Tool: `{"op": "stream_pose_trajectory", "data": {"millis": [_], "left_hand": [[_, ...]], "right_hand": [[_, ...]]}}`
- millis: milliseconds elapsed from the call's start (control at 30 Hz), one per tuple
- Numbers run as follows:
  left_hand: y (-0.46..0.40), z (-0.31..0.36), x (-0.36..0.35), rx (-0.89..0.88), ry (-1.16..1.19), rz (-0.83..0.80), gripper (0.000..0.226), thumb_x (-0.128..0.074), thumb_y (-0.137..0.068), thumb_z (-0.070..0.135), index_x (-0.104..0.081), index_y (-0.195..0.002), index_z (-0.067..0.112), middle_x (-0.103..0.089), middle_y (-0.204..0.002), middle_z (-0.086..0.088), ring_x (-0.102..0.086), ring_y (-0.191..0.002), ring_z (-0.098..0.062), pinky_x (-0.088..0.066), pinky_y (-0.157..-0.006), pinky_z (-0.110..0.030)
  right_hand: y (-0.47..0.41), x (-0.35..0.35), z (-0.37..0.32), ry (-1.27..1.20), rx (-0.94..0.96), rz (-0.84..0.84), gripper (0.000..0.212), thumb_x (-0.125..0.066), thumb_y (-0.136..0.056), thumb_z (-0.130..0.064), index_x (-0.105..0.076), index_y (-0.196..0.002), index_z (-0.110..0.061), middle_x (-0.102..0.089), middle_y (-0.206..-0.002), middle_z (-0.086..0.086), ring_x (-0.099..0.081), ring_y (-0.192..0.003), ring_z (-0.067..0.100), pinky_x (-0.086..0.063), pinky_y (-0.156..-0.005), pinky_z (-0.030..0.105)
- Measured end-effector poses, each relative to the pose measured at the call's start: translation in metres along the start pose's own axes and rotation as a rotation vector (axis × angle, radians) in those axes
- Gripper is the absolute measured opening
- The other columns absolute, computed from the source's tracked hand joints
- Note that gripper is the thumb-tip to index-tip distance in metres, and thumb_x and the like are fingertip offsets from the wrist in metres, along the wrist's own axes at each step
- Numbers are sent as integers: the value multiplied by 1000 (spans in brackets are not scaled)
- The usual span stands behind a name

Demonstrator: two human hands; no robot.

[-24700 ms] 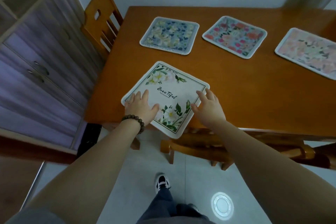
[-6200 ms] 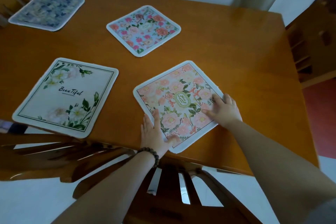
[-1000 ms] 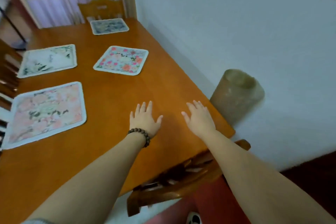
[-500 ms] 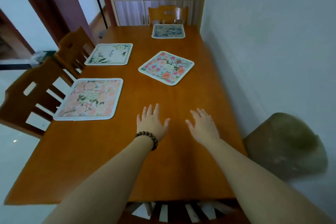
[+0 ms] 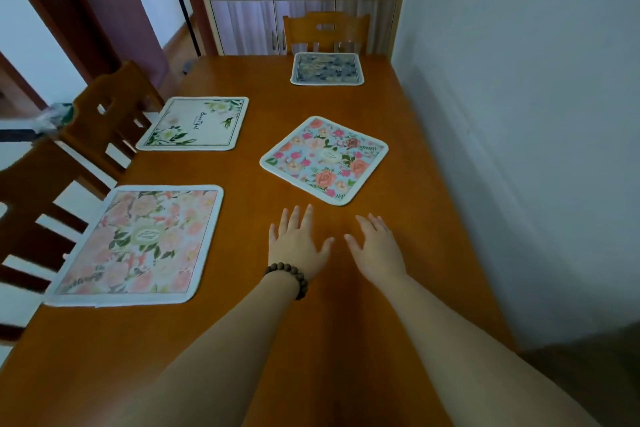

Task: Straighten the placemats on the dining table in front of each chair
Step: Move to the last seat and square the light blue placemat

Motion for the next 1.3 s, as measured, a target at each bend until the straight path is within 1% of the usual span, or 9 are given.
{"op": "stream_pose_trajectory", "data": {"millis": [367, 433, 533, 633, 700, 967, 1133, 1233, 1300], "left_hand": [[-146, -23, -66, -135, -78, -20, 102, -54, -73, 75, -3, -151, 32, -5, -160, 2, 4, -146, -21, 0, -117, -50], [-160, -24, -75, -163, -91, -46, 107, -56, -69, 76, -1, -150, 33, -4, -160, 3, 6, -146, -20, 1, -116, -49], [-173, -28, -89, -171, -80, -65, 108, -53, -67, 79, 1, -150, 35, -4, -160, 4, 6, -146, -20, 3, -115, -49], [-179, -31, -97, -163, -49, -56, 99, -43, -70, 82, -6, -150, 37, -7, -160, 6, 5, -146, -19, 5, -115, -48], [-177, -32, -101, -167, -51, -19, 88, -37, -77, 79, -11, -150, 38, -9, -159, 5, 3, -146, -20, 4, -115, -48], [-147, -25, -102, -170, 15, 92, 52, -39, -96, 49, -34, -144, 32, -29, -154, -1, -10, -146, -19, -2, -118, -43], [-112, -26, -100, -218, 40, 151, 34, -45, -98, 32, -56, -129, 24, -47, -141, -6, -26, -141, -21, -4, -118, -39], [-85, -28, -97, -227, 12, 130, 29, -43, -98, 29, -64, -117, 22, -54, -119, -3, -43, -125, -23, -21, -112, -34], [-59, -29, -93, -231, 8, 107, 28, -43, -98, 30, -65, -113, 20, -55, -107, -1, -49, -109, -21, -35, -97, -30]], "right_hand": [[-149, -66, 26, 78, 93, 42, 71, -51, -89, -52, -25, -147, -22, -13, -158, 5, -1, -145, 21, -4, -117, 41], [-164, -73, 32, 143, 107, 44, 66, -50, -91, -49, -28, -147, -21, -18, -157, 7, -6, -145, 22, -4, -117, 41], [-173, -78, 42, 230, 195, 120, 49, -48, -94, -42, -46, -137, -17, -37, -149, 13, -25, -141, 26, -12, -116, 39], [-175, -80, 44, 264, 304, 215, 29, -51, -95, -28, -65, -114, -10, -55, -132, 19, -44, -130, 31, -28, -110, 41], [-175, -81, 42, 230, 316, 261, 22, -53, -95, -21, -68, -103, -7, -60, -125, 20, -49, -125, 33, -38, -104, 42], [-152, -77, 42, 166, 265, 193, 28, -44, -99, -23, -64, -111, -9, -54, -135, 14, -40, -133, 25, -33, -106, 35], [-109, -72, 43, 167, 281, 137, 26, -45, -99, -21, -65, -105, -6, -60, -127, 13, -43, -131, 25, -36, -106, 35], [-72, -70, 42, 150, 266, 96, 27, -44, -99, -22, -64, -106, -6, -60, -128, 12, -43, -132, 24, -35, -106, 33], [-41, -69, 41, 133, 252, 76, 27, -44, -99, -23, -64, -106, -7, -59, -128, 11, -43, -131, 24, -36, -105, 33]]}}
Point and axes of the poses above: each hand's wrist, its own y-axis away from the middle knuckle, its own x-axis out of the back of the hand, z = x × y, the point moved 1 cm from there along -y, towards the middle knuckle
